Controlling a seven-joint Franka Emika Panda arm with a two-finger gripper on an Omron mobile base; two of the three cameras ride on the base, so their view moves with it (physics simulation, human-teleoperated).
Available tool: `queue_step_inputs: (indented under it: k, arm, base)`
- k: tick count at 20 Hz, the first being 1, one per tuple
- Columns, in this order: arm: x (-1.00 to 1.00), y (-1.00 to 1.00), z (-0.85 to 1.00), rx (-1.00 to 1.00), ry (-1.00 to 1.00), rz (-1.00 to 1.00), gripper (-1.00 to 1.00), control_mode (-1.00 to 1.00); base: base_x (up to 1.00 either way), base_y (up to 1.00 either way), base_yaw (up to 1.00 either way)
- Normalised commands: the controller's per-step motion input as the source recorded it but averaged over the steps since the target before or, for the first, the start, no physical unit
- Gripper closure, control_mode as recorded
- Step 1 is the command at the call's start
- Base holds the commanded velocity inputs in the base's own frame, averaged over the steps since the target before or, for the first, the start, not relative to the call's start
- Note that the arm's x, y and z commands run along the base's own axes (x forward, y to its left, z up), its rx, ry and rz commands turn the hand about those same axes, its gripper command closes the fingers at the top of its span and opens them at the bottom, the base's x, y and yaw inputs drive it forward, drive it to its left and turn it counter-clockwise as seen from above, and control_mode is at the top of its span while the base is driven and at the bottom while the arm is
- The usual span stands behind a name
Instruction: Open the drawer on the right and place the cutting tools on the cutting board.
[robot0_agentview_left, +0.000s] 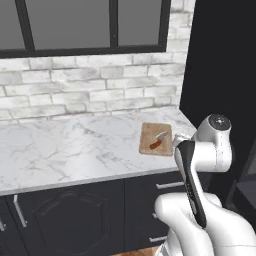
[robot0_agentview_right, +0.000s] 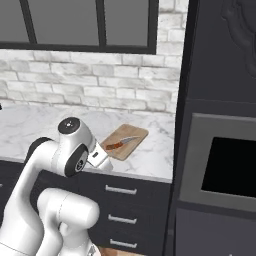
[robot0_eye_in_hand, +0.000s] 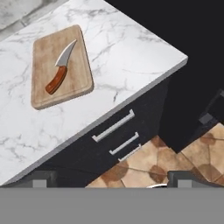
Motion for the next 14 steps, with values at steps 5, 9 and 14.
queue_step_inputs:
  k: [5, 9, 14]
  arm:
    - [0.00, 0.00, 0.00, 0.00, 0.00, 0.00, -1.00, 1.00]
    - [0.00, 0.00, 0.00, 0.00, 0.00, 0.00, -1.00, 1.00]
    - [0.00, 0.00, 0.00, 0.00, 0.00, 0.00, -1.00, 1.00]
  base:
    - [-0.53, -0.28, 0.00]
    - [-0.22, -0.37, 0.00]
    - [0.00, -0.36, 0.00]
